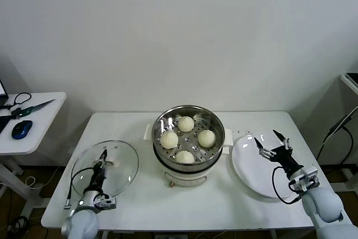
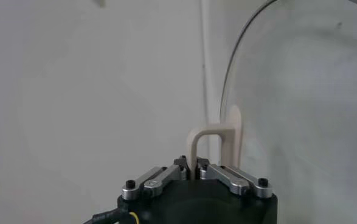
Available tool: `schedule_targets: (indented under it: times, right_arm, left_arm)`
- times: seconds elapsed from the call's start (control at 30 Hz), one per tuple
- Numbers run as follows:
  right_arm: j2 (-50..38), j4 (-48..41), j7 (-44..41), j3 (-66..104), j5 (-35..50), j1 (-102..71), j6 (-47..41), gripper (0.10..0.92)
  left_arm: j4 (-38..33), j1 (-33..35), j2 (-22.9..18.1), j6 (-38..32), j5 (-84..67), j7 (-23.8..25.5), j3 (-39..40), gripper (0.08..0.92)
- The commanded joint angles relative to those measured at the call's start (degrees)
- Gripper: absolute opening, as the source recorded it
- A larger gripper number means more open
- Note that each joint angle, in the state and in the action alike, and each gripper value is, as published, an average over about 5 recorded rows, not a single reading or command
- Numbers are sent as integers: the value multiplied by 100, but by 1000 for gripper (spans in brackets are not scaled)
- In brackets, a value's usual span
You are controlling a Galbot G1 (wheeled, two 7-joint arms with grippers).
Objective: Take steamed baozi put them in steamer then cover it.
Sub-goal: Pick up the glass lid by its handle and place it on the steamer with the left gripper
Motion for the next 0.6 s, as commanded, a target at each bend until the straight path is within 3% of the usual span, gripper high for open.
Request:
schedule_targets:
  times: [0.03, 0.27, 0.43, 0.6]
  right_arm:
    - [-24, -91, -7, 0, -40, 71, 20, 823]
    - [-78, -211, -9, -10, -57, 159, 40, 823]
    - [-98, -295, -8, -75, -85, 233, 49, 823]
    - [-102, -389, -5, -160, -113, 330, 44, 823]
  left_arm:
    - [-1843, 984, 485, 631, -728, 192, -53, 153]
    - [-3211, 1756, 858, 1545, -1046, 455, -152, 153]
    - [-3784, 1902, 1211, 2052, -1296, 561, -130, 153]
    - [-4218, 1839, 1820, 2637, -1712, 669, 274, 153]
